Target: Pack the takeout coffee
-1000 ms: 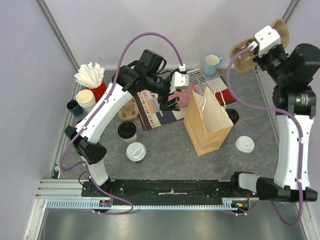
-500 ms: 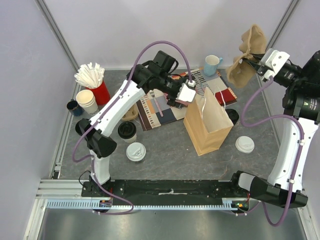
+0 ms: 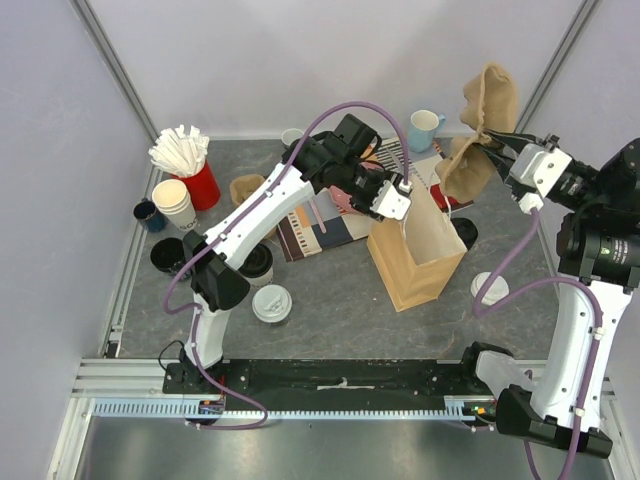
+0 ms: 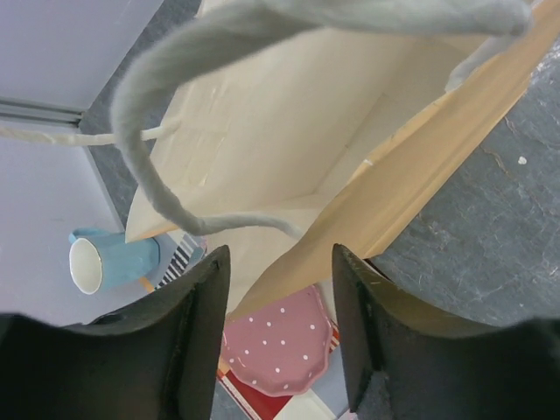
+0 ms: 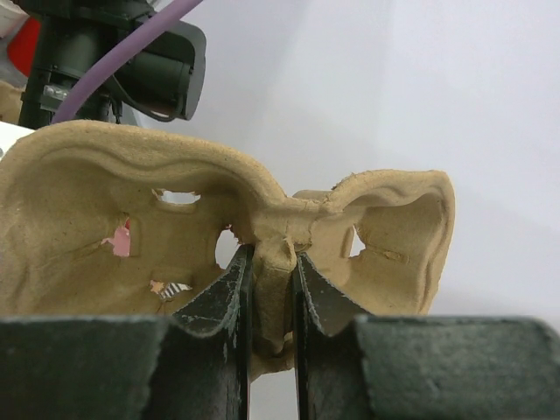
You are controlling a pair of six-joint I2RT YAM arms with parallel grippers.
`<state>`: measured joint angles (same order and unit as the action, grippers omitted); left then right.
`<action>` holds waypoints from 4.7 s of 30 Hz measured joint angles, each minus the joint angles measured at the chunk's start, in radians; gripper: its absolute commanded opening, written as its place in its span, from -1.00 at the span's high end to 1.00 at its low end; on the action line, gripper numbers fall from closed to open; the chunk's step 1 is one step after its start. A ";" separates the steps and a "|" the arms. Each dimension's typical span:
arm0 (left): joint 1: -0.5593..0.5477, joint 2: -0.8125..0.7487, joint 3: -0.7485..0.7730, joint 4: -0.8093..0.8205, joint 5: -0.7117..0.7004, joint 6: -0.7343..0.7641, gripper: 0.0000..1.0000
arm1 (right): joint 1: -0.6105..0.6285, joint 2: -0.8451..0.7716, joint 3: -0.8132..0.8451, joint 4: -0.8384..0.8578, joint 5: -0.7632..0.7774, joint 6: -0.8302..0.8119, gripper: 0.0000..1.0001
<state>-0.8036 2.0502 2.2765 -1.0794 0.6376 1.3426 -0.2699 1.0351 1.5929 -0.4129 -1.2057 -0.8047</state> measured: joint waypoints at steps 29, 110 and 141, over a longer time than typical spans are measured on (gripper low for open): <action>-0.048 -0.265 -0.158 -0.176 -0.224 -0.375 0.96 | 0.535 0.097 0.176 0.056 0.614 0.608 1.00; 0.010 -0.314 -0.431 0.163 -0.251 -1.122 0.95 | 0.674 -0.093 -0.230 -0.533 0.935 1.229 1.00; 0.052 -0.337 -0.467 0.179 -0.179 -1.162 0.96 | 0.676 -0.020 -0.177 -0.566 0.938 1.208 1.00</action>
<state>-0.7513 1.7130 1.8091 -0.9005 0.4587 0.1802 0.4065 1.0149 1.4162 -0.9794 -0.2676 0.4030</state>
